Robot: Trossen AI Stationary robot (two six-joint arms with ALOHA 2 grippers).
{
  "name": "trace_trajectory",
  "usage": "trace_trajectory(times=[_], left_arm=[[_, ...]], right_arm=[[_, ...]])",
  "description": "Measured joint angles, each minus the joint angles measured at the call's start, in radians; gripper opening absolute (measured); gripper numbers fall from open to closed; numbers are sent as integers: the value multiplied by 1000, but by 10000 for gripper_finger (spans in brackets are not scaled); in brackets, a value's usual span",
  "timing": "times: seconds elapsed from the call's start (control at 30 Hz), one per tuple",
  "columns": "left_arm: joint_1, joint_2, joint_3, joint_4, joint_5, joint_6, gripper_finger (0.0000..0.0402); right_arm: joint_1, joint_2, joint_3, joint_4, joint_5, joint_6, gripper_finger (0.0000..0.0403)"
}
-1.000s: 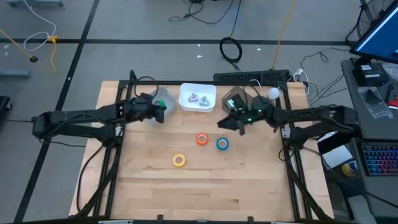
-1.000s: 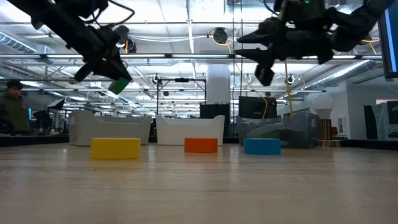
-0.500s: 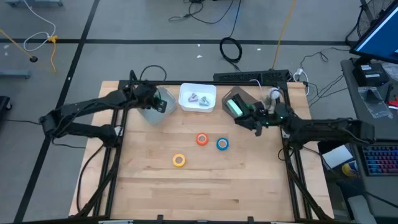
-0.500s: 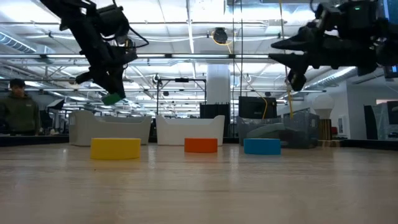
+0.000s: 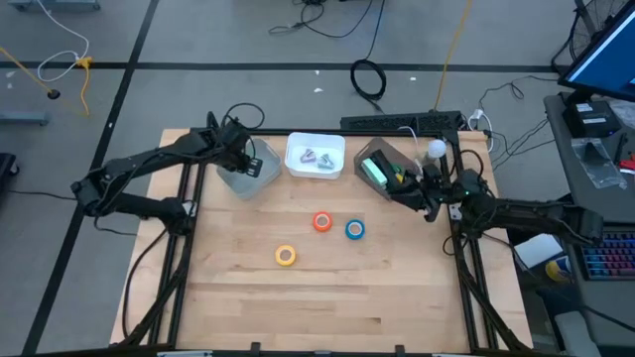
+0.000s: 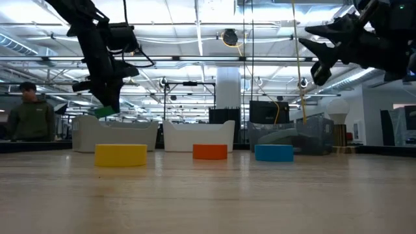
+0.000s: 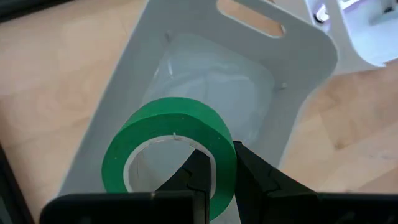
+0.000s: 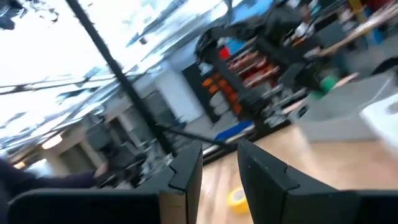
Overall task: Pick and place Stapler, Stapler remover, tape
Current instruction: Put the green tape into the gray bin
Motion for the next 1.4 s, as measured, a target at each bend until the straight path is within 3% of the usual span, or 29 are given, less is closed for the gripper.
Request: trace_trajectory(times=[0.13, 0.3, 0.5, 0.7, 1.07, 1.4], left_arm=[[18, 1, 0, -8, 1, 18, 38], [34, 19, 0, -27, 3, 22, 38], [46, 77, 0, -19, 6, 36, 38], [55, 139, 0, 0, 25, 38, 38], [56, 249, 0, 85, 72, 39, 38], [47, 264, 0, -2, 49, 37, 38]], right_arm=[[0, -39, 29, -107, -67, 6, 96], [-1, -86, 93, -405, -63, -87, 94], [-1, -111, 229, -813, 33, -258, 97], [2, -119, 322, -1055, 130, -362, 98], [2, -121, 338, -1105, 175, -390, 96], [2, -121, 338, -1101, 175, -390, 96]])
